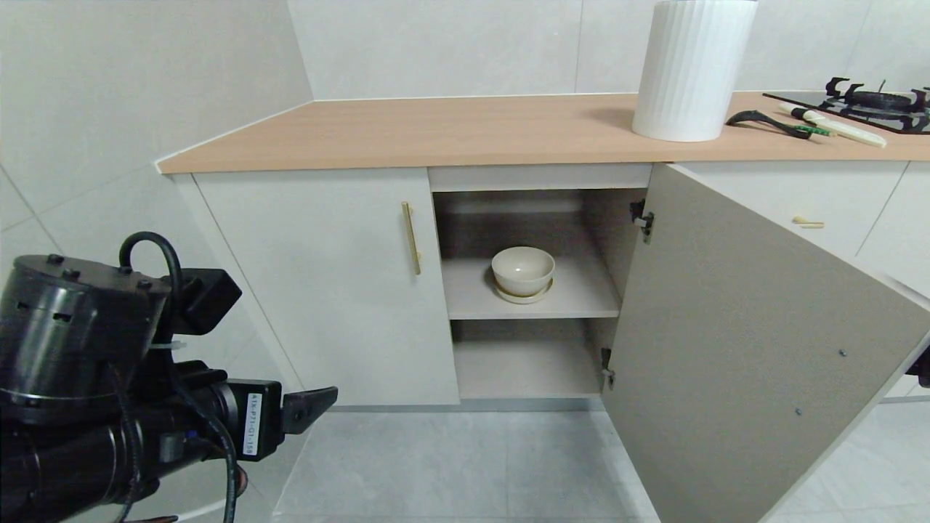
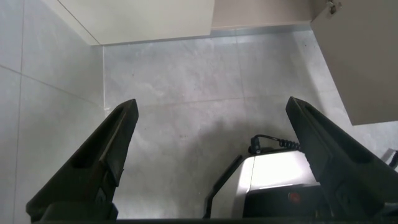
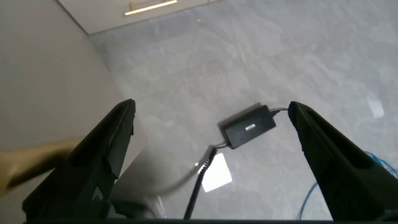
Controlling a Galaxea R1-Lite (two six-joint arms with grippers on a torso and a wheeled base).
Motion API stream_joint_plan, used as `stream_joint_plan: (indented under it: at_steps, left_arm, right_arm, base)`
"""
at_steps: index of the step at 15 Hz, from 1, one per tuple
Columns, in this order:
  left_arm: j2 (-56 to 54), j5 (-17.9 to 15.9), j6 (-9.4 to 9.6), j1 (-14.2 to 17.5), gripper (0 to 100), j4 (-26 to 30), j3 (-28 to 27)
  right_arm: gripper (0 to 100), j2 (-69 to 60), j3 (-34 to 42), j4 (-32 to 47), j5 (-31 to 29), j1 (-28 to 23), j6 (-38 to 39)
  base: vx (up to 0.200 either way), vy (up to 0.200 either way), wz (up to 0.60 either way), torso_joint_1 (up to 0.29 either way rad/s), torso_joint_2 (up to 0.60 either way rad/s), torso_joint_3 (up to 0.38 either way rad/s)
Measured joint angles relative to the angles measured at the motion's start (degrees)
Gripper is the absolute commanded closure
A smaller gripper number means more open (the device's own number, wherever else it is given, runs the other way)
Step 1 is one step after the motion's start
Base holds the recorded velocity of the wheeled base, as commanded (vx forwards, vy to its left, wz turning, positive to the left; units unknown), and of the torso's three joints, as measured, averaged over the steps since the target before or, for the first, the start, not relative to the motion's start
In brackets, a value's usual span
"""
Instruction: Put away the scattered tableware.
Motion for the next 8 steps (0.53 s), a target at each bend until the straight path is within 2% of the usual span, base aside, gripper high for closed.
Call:
stream_joint_plan:
  at_steps: [4, 8]
  left_arm:
    - [-0.02, 0.0, 0.0, 0.0, 0, 0.02, 0.0]
    - [-0.02, 0.0, 0.0, 0.02, 0, -0.02, 0.02]
  right_arm:
    - [0, 0.85, -0.11, -0.04, 3.88, 0.39, 0.83]
    - [0, 0.8, 0.02, -0.04, 4.12, 2.65, 1.87]
  base:
    - [0.0, 0.0, 0.0, 0.0, 0.0, 0.0]
    - [0.0, 0.0, 0.0, 0.0, 0.0, 0.0]
